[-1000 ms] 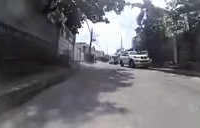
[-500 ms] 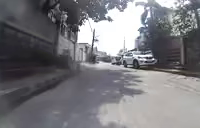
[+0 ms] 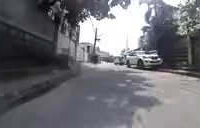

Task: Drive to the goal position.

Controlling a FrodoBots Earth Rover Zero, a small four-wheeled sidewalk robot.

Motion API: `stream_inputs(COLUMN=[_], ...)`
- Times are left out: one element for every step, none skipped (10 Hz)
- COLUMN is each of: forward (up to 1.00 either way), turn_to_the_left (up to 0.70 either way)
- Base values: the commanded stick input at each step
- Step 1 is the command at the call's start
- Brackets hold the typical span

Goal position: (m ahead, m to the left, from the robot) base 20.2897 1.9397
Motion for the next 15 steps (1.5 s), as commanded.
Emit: stream_inputs(forward=[1.00,1.00,1.00,1.00,1.00,1.00,1.00,1.00,1.00,1.00,1.00,1.00,1.00,1.00,1.00], turn_to_the_left=[0.00,0.00,0.00,0.00,0.00,0.00,0.00,0.00,0.00,0.00,0.00,0.00,0.00,-0.07,-0.16])
